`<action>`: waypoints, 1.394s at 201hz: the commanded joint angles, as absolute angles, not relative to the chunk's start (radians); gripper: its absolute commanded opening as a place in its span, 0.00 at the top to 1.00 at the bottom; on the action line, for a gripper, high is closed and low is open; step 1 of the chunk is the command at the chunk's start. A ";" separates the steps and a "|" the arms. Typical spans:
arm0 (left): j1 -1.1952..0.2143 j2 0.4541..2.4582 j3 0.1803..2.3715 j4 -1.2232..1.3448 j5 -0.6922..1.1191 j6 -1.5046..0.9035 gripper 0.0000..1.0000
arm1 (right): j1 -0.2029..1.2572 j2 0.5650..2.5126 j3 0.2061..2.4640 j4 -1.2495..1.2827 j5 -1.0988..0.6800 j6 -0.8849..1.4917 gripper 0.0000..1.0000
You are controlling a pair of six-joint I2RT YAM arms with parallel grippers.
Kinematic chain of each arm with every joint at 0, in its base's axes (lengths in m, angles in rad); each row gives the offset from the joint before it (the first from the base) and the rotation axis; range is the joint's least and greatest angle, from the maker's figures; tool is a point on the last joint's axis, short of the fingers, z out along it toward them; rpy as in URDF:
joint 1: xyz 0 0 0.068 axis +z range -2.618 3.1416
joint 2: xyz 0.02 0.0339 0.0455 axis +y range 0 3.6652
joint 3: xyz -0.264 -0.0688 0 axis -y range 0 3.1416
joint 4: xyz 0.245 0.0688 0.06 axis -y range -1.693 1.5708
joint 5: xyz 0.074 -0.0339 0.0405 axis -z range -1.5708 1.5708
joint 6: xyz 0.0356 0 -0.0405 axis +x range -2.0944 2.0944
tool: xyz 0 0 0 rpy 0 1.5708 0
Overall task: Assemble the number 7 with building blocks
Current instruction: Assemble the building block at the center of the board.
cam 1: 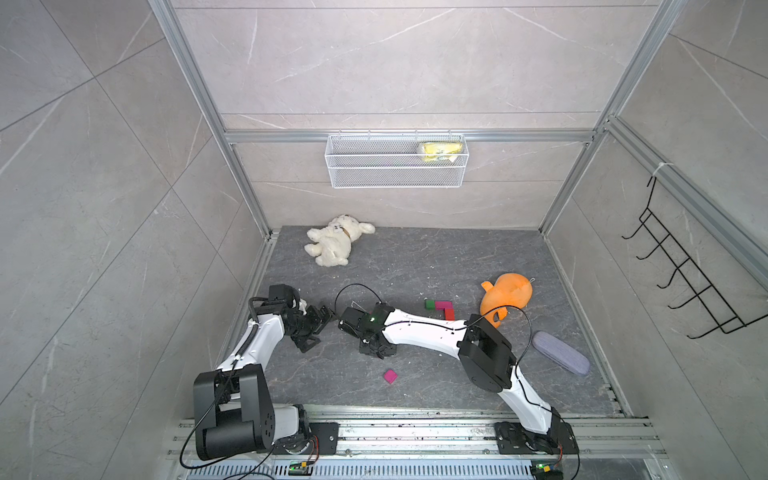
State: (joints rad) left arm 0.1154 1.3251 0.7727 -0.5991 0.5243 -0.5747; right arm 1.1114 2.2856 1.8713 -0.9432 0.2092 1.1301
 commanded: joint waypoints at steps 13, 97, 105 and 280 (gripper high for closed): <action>0.111 1.308 0.776 -0.615 0.518 -0.557 0.00 | 1.104 2.318 1.892 -0.965 0.206 1.127 0.66; 0.111 1.311 0.777 -0.614 0.515 -0.556 0.00 | 1.097 2.325 1.882 -0.955 0.199 1.128 0.65; 0.110 1.310 0.776 -0.614 0.514 -0.556 0.00 | 1.097 2.325 1.882 -0.954 0.198 1.129 0.65; 0.109 1.310 0.777 -0.616 0.511 -0.555 0.00 | 1.088 2.336 1.888 -0.946 0.187 1.119 0.64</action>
